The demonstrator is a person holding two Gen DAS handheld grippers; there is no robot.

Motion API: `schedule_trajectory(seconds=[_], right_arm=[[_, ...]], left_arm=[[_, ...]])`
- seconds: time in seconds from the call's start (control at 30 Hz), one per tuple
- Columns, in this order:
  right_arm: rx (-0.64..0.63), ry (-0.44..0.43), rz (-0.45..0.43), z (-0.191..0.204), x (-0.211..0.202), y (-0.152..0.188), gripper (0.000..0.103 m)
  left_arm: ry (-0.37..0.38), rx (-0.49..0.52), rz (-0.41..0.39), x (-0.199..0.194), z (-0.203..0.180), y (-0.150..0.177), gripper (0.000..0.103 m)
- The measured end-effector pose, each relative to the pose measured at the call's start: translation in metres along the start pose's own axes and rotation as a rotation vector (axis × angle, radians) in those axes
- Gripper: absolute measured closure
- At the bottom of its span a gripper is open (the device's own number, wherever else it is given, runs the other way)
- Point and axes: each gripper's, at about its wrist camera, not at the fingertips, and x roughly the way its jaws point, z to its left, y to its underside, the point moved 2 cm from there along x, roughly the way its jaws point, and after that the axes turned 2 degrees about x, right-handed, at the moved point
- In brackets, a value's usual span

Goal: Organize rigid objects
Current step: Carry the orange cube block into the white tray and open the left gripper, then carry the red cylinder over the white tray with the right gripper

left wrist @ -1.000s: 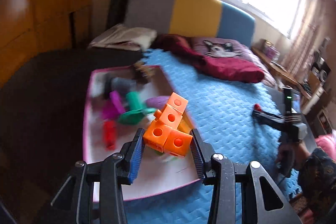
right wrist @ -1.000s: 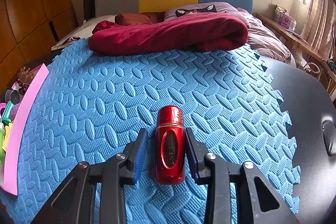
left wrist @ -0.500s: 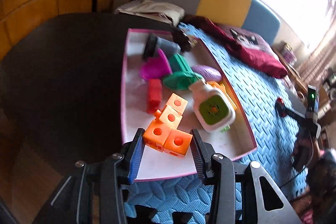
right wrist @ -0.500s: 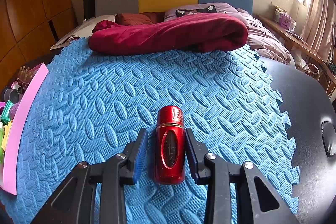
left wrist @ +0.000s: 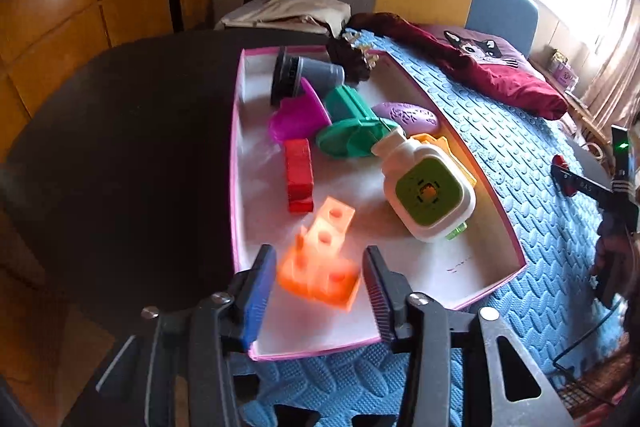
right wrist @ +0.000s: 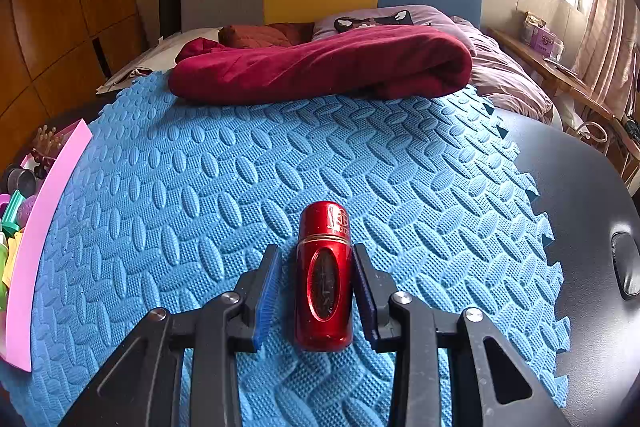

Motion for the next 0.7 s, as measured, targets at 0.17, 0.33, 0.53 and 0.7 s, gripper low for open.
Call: schedule_trajectory(seconds=[0.17, 0.33, 0.53, 0.7], right_arm=[[-0.002, 0.002, 0.000, 0.000, 0.000, 0.000, 0.068], [-0.005, 0.005, -0.001, 0.001, 0.000, 0.000, 0.068], [-0.006, 0.007, -0.001, 0.001, 0.000, 0.000, 0.068], [-0.009, 0.010, -0.001, 0.000, 0.000, 0.000, 0.068]], left_arm=[[-0.019, 0.006, -0.039, -0.009, 0.000, -0.003, 0.040], [-0.066, -0.026, -0.057, -0.017, 0.005, -0.007, 0.040], [-0.091, -0.057, -0.068, -0.025, 0.010, -0.011, 0.038], [-0.104, -0.069, -0.074, -0.029, 0.013, -0.011, 0.036]])
